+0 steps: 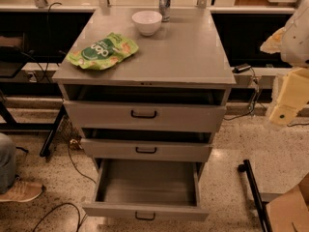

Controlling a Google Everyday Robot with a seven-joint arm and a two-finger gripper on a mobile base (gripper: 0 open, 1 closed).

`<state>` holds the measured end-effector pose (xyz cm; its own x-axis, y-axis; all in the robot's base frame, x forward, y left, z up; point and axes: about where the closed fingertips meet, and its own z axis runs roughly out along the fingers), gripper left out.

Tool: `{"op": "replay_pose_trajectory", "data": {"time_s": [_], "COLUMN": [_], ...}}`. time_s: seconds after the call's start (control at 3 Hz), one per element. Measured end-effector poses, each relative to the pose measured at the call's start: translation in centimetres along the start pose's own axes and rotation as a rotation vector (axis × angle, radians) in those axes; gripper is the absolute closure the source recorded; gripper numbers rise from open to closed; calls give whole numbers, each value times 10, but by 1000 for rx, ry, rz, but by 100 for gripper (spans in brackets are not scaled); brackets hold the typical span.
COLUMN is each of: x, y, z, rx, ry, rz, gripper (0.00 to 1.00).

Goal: Close bottom drawer

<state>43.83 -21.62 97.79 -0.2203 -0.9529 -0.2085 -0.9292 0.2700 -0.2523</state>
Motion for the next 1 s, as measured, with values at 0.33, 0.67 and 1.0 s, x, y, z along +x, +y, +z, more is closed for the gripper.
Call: {"op": "replay_pose_trajectory", "data": {"time_s": [0.33, 0.67, 1.0], "x": [1, 11, 14], "y": [3, 37, 84], "z": [5, 50, 103], "rx": [-9, -101, -196], "ry": [-3, -34, -112], "rz": [8, 86, 196], "gripper": [0, 0, 0]}}
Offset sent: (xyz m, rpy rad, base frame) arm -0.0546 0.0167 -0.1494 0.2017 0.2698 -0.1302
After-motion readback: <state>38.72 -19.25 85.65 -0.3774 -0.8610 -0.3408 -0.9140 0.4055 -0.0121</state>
